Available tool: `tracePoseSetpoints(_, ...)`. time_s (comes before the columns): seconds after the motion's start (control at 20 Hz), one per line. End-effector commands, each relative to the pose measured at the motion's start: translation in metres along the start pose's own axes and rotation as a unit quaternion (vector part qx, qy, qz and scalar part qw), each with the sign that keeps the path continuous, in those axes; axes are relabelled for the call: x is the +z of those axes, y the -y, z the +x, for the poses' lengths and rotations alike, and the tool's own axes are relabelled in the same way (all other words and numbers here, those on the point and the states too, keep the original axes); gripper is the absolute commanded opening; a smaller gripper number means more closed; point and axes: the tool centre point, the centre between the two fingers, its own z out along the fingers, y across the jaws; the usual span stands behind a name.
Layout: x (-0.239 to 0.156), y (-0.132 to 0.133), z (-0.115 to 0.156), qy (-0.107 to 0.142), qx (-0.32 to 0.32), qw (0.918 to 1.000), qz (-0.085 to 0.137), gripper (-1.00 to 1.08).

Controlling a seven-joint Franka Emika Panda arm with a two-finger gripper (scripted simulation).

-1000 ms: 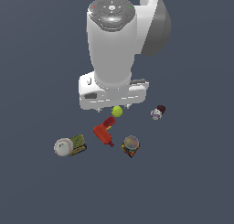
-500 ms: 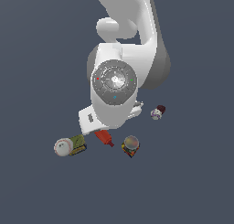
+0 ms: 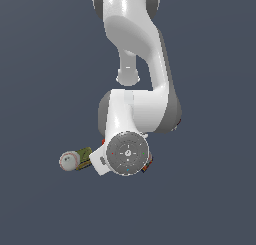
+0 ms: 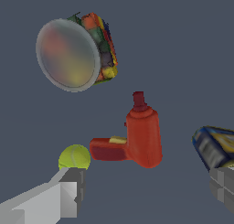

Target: Pick up a designated object from a clutter of objects.

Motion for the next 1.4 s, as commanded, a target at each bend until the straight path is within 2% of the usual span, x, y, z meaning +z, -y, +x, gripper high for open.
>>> tracePoseSetpoints(0.0,0.015,-0.006,0.007,0.022,-0.026,0.9994,0.007,1.08)
tracePoseSetpoints(0.35,0.056,-0.018,0.02,0.075,-0.091,0.9925,0.03,1.08)
tracePoseSetpoints(0.65,0.082,-0.023,0.026,0.104,-0.126,0.9854,0.047,1.08)
tracePoseSetpoints(0.95,0.095,-0.025,0.028,0.118,-0.144,0.981,0.055,1.08)
tracePoseSetpoints(1.35,0.097,-0.025,0.027,0.119,-0.144,0.9807,0.056,1.08)
